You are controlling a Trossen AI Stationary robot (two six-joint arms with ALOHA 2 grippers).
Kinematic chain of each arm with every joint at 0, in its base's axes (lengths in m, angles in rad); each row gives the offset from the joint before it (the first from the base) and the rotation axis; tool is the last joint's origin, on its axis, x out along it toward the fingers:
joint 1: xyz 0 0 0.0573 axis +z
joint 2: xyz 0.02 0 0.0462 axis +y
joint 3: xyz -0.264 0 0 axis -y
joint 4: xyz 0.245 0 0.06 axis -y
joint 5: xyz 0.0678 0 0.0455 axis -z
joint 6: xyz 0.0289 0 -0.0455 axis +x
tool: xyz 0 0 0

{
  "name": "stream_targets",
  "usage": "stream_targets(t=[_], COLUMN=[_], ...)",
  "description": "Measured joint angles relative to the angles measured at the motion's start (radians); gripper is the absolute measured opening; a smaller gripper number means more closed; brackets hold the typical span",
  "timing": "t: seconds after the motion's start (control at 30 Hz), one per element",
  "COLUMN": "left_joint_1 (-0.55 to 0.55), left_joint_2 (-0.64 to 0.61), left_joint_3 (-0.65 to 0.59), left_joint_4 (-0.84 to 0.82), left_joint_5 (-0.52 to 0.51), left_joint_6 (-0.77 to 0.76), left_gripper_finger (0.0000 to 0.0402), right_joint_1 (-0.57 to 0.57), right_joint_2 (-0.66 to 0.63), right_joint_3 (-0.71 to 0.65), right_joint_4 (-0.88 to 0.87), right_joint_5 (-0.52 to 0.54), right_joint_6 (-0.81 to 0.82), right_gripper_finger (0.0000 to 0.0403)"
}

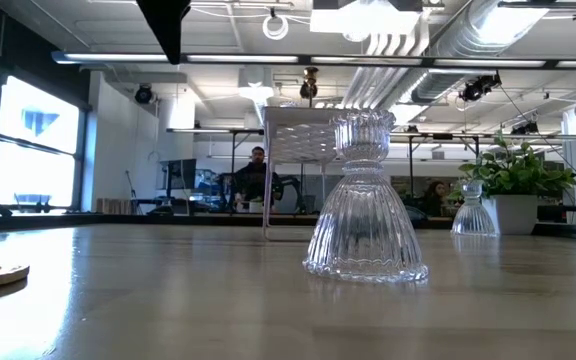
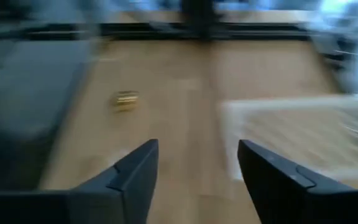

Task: Pick & Place candle stick holders
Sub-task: Put the right gold candle holder on the shelf aligned with the other gold candle holder

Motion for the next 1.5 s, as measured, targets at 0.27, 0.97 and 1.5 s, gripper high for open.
stream_targets(t=[0.27, 0.97, 1.5], left_joint_1=[0.000, 0.000, 0.000], left_joint_2=[-0.005, -0.005, -0.005], left_joint_3=[0.000, 0.000, 0.000], left_joint_4=[0.001, 0.000, 0.001], left_joint_5=[0.008, 0.008, 0.004], left_joint_6=[0.001, -0.017, -0.008], left_gripper_finger=[0.0156, 0.0156, 0.0156], right_joint_1=[0.266, 0.692, 0.838], right_joint_2=[-0.001, 0.222, 0.391], right_joint_3=[0.000, -0.001, -0.001], right_joint_4=[0.003, 0.092, -0.144], right_joint_5=[-0.209, -0.124, -0.033], right_joint_6=[0.193, 1.217, 1.679], right_gripper_finger=[0.0230, 0.0227, 0.0227])
